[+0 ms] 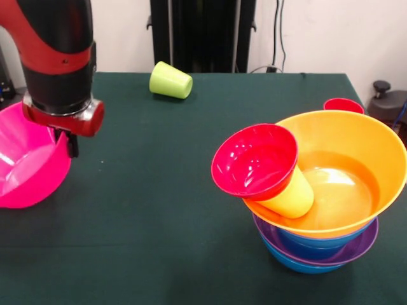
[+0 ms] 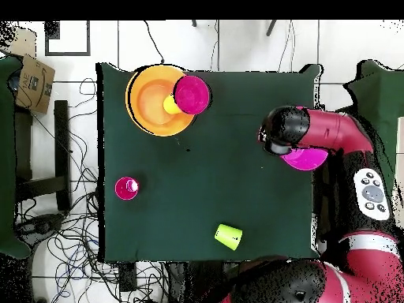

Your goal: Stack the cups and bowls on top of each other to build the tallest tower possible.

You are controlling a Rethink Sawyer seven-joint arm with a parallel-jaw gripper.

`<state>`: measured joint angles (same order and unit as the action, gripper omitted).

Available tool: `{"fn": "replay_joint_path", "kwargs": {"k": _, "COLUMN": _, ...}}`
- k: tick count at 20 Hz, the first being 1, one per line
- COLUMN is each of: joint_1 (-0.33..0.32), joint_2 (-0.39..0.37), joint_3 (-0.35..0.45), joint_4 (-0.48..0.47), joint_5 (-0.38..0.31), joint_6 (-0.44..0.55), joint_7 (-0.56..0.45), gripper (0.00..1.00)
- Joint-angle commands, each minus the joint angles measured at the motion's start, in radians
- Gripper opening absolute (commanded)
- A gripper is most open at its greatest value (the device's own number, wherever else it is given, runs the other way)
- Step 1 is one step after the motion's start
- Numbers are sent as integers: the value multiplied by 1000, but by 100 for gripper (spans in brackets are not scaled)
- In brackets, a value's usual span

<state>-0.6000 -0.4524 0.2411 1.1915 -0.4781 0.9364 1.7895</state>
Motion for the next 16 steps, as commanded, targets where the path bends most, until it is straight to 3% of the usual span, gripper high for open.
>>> {"fn": "replay_joint_path", "kwargs": {"k": 1, "joint_1": 81, "joint_2": -35, "joint_3": 40, "joint_4": -102, "joint_5": 69, "joint_6": 193, "joint_7": 32, "gripper": 0}}
{"fn": "replay_joint_path", "kwargs": {"k": 10, "joint_1": 153, "joint_2": -100, "joint_3": 0, "joint_4": -63, "joint_5": 164, "joint_6": 221, "joint_7": 148, "gripper": 0}}
{"fn": "replay_joint_path", "kwargs": {"k": 16, "joint_1": 217, "joint_2": -116, "joint_3": -29, "joint_4": -93, "joint_5": 237, "joint_6": 264, "joint_7": 249, "gripper": 0}}
